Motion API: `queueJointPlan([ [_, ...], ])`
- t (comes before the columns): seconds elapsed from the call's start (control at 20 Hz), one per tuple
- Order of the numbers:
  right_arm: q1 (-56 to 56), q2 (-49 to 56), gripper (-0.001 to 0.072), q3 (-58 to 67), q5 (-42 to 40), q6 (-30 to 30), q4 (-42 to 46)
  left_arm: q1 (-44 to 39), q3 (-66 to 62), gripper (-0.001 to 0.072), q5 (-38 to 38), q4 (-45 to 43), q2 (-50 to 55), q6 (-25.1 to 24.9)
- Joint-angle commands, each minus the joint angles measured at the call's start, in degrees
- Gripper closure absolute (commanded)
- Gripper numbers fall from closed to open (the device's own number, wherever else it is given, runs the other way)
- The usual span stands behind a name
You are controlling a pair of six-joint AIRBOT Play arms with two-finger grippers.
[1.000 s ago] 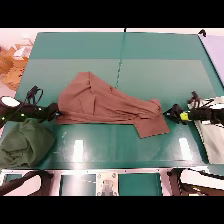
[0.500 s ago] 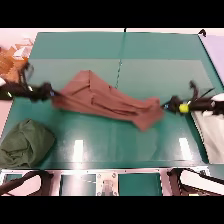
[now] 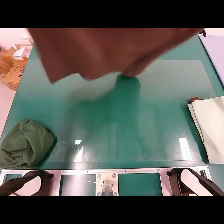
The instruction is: Fold the shirts.
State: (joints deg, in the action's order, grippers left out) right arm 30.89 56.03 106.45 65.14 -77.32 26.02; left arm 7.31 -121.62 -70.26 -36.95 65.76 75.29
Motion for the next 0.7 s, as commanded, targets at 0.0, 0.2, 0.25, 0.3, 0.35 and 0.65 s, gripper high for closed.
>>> queueJointPlan([
  [0.0, 7.5, -5.81, 0.0699, 11.65, -9.86, -2.67, -0.07, -0.48, -4.09, 0.0687, 7.65, 0.9, -7.48, -3.56],
  [0.2, 12.74, -9.9, 0.0699, 11.61, -16.55, -2.62, 5.01, -0.48, -0.52, 0.0687, 11.41, -4.85, -12.76, -5.16],
  [0.25, 12.87, -9.49, 0.0699, 11.58, -17.16, -2.56, 5.27, -0.48, 0.31, 0.0687, 11.13, -5.95, -12.46, -5.05],
  [0.3, 12.87, -8.74, 0.0698, 11.54, -17.14, -2.4, 5.27, -0.48, 1.9, 0.0687, 11.19, -6.62, -12.07, -4.74],
  [0.35, 12.83, -7.76, 0.0699, 10.93, -16.59, -2.4, 4.79, -0.48, 4.61, 0.0687, 11.41, -6.78, -11.69, -4.76],
  [0.65, 0.33, 0.83, 0.0698, -8.85, -12.76, 6.8, 2.14, -0.5, 18.67, 0.0687, 5.66, -5.01, -0.63, -5.31],
])
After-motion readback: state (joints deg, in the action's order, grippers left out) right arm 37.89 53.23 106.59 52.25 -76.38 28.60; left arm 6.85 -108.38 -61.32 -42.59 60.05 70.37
